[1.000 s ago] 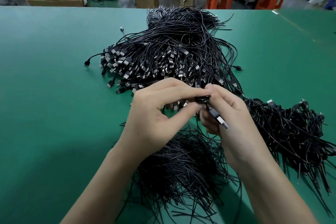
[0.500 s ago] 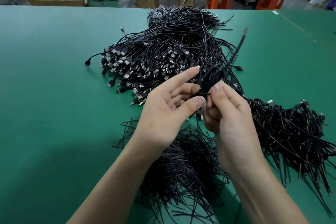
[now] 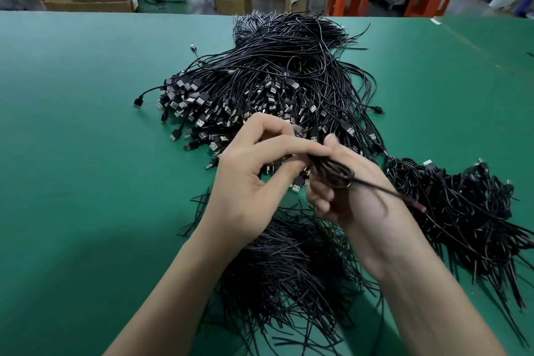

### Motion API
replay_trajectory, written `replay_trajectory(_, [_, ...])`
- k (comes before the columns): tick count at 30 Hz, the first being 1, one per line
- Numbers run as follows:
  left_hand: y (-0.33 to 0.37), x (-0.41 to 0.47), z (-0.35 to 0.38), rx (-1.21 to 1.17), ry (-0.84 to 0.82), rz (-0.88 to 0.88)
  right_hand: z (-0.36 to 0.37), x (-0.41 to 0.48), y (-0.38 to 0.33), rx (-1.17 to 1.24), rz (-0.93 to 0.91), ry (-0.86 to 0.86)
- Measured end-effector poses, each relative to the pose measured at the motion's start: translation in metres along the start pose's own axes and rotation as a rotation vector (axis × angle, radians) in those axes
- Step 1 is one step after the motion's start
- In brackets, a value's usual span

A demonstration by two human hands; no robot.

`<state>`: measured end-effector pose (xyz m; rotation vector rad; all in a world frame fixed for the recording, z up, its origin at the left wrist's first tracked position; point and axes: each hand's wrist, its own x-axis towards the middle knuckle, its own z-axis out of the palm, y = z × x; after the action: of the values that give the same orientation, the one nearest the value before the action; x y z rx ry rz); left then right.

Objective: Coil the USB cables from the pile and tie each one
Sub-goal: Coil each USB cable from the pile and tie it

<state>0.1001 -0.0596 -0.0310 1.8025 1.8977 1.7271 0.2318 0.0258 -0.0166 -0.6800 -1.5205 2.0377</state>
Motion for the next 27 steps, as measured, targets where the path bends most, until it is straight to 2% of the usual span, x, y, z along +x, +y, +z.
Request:
replay_trajectory(5, [0.002, -0.001, 0.002, -0.02, -0.121, -0.04, -0.019, 0.004, -0.011, -0.17, -0.085, 0.076])
replay_trajectory(8, [-0.001, 0.001, -0.001, -0.018, -0.172, -0.114, -0.036, 0.006, -0.018, -0.28, -0.16, 0.232])
replay_trajectory(11, [-0.022, 0.012, -0.008, 0.097, -0.026, -0.285, -0.067, 0.006, -0.027, -0.537, -0.198, 0.43])
replay_trajectory(15, [-0.069, 0.04, -0.025, 0.416, 0.111, -0.477, -0.11, 0.003, -0.036, -1.045, -0.185, 0.693])
replay_trajectory(18, [-0.097, 0.063, -0.04, 0.6, 0.124, -0.497, -0.129, -0.004, -0.044, -1.049, -0.188, 0.885])
replay_trajectory(21, [-0.112, 0.081, -0.045, 0.714, 0.055, -0.564, -0.135, -0.005, -0.047, -0.959, -0.26, 0.904])
replay_trajectory(24, [-0.116, 0.094, -0.044, 0.819, 0.006, -0.61, -0.122, -0.005, -0.049, -0.955, -0.347, 0.822])
replay_trajectory(27, [-0.115, 0.098, -0.046, 0.811, 0.023, -0.63, -0.105, -0.003, -0.048, -0.945, -0.386, 0.724])
